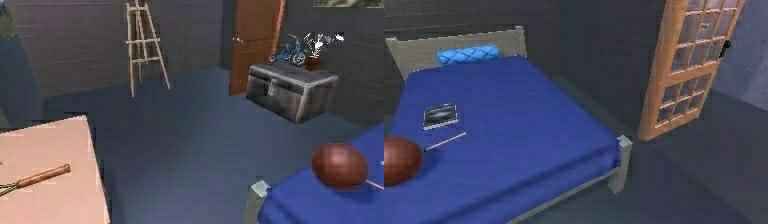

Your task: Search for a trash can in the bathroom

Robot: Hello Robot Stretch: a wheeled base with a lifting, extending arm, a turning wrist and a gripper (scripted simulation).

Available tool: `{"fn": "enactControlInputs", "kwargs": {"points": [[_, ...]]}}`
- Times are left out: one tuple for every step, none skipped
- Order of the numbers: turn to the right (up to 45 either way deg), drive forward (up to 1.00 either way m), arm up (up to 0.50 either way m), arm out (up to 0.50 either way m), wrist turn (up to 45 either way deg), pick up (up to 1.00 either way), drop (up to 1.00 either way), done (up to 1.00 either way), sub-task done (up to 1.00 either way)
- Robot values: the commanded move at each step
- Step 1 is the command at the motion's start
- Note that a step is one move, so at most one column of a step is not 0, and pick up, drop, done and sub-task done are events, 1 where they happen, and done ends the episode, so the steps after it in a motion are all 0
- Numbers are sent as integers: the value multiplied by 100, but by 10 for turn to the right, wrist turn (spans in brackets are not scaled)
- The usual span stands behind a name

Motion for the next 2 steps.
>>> {"fn": "enactControlInputs", "kwargs": {"points": [[450, 0, 0, 0, 0, 0, 0, 0, 0], [450, 0, 0, 0, 0, 0, 0, 0, 0]]}}
